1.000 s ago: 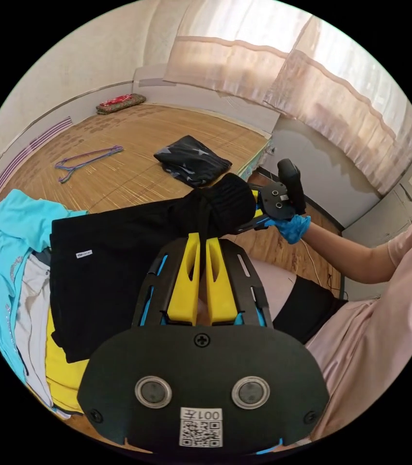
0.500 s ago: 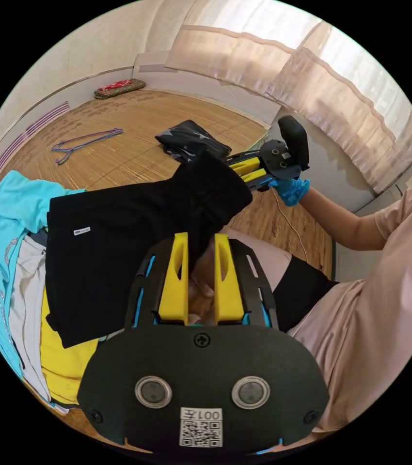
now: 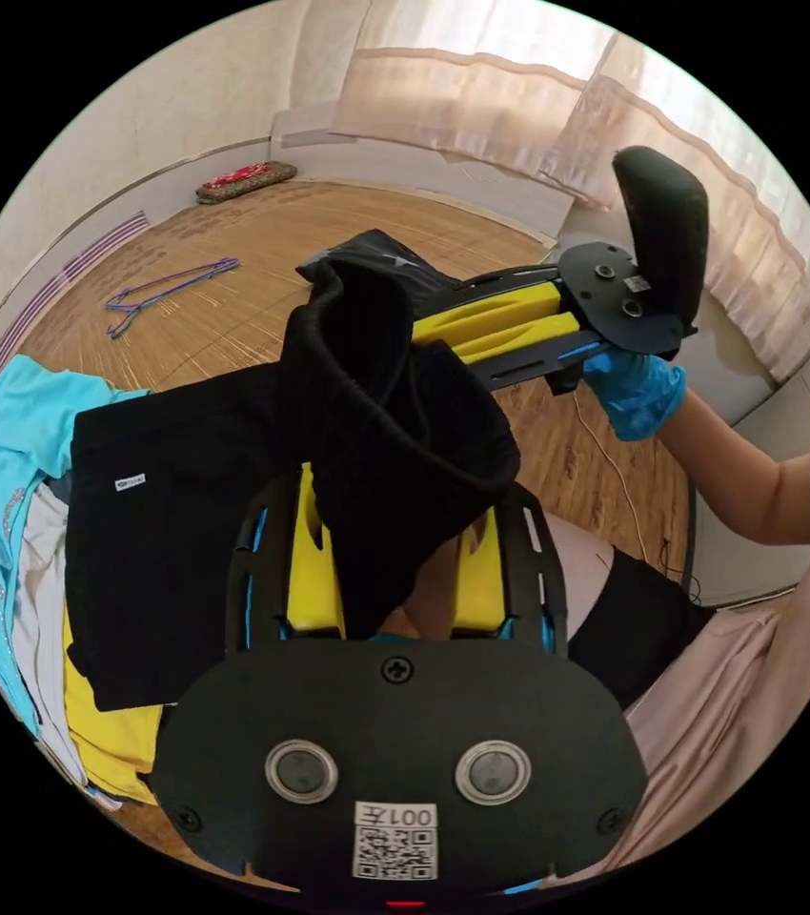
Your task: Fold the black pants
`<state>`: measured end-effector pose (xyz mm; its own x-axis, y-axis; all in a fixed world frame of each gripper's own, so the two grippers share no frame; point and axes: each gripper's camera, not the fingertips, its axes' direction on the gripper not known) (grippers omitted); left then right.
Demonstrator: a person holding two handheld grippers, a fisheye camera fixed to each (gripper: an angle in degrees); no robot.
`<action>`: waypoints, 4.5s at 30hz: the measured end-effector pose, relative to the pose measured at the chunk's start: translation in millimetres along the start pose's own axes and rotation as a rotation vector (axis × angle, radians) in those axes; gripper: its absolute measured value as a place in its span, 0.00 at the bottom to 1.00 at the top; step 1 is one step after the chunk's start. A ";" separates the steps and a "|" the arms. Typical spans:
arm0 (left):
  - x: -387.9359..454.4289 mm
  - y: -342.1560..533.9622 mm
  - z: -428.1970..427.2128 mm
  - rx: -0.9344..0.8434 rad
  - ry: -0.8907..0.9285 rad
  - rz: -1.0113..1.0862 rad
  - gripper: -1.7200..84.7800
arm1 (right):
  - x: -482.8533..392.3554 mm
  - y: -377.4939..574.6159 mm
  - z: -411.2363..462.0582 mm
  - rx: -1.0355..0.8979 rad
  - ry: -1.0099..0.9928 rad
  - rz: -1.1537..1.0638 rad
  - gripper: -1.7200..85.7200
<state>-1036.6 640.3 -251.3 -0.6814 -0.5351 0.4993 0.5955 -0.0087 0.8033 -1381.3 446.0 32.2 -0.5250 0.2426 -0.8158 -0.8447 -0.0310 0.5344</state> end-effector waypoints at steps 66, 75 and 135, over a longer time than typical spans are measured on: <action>-201.2 245.1 -58.4 0.077 -0.212 -0.633 0.09 | 71.5 -207.6 145.9 0.105 -0.075 0.335 0.14; -193.6 261.6 -55.4 0.087 -0.313 -0.703 0.09 | 68.7 -223.2 181.0 0.057 -0.150 0.312 0.15; -90.6 213.9 -6.6 -0.020 -0.054 -0.510 0.11 | 149.0 -201.7 279.7 -0.095 -0.479 0.680 0.15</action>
<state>-844.6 681.4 -126.8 -0.9082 -0.4140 0.0616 0.1888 -0.2738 0.9431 -1260.0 759.5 -135.3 -0.8400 0.5272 -0.1286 -0.3765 -0.3955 0.8377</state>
